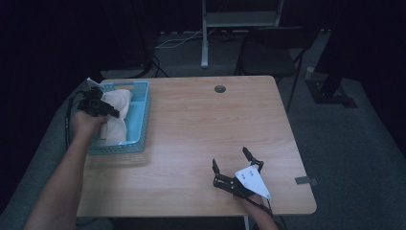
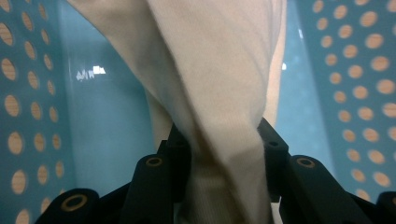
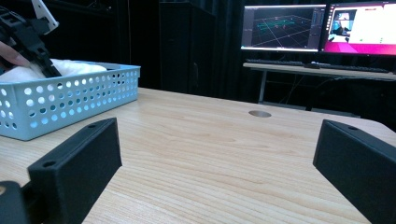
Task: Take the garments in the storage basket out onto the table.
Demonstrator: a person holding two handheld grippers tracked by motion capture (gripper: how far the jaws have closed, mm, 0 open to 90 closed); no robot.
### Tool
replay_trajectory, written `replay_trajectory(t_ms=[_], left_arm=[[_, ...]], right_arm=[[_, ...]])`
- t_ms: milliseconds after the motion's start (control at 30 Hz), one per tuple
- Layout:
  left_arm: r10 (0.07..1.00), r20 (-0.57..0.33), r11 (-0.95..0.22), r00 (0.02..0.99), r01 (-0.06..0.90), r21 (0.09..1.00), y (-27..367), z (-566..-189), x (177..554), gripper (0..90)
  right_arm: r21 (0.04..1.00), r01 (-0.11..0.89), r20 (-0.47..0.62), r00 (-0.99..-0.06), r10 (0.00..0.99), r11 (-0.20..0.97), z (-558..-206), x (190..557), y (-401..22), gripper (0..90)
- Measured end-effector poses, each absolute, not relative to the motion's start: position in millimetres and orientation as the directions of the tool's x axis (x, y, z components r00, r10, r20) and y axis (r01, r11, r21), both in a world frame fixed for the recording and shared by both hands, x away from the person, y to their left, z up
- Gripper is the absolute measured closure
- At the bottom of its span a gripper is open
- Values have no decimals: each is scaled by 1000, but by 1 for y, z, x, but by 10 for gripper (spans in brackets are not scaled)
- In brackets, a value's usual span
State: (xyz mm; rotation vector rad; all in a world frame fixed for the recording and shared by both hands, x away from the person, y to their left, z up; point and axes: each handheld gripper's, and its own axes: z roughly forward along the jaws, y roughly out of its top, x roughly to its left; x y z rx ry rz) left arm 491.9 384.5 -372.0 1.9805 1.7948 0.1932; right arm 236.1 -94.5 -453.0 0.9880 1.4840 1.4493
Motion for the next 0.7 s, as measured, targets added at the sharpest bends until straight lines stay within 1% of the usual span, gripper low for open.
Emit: replay_trajectory(t_ms=[67, 200, 300, 500, 600, 700], left_arm=[[972, -189, -47, 141, 901, 431, 384, -370, 490, 660], [965, -217, -37, 147, 897, 441, 387, -364, 485, 660], [965, -216, -34, 146, 891, 452, 390, -358, 481, 660], [950, -271, -7, 158, 874, 485, 394, -343, 472, 660], [950, -262, -22, 172, 871, 491, 393, -338, 470, 660], [942, -291, -2, 169, 867, 498, 395, -334, 469, 660]], right_arm=[[999, -10, -32, -356, 934, 30, -453, 236, -94, 5], [999, -9, -32, -357, 933, 30, -453, 236, -94, 5], [999, -10, -32, -357, 934, 30, -453, 236, -94, 5], [1000, -7, -31, -357, 934, 31, -453, 236, -94, 5], [999, -7, -32, -357, 933, 32, -453, 236, -94, 5], [999, -6, -32, -357, 934, 32, -453, 236, -94, 5]])
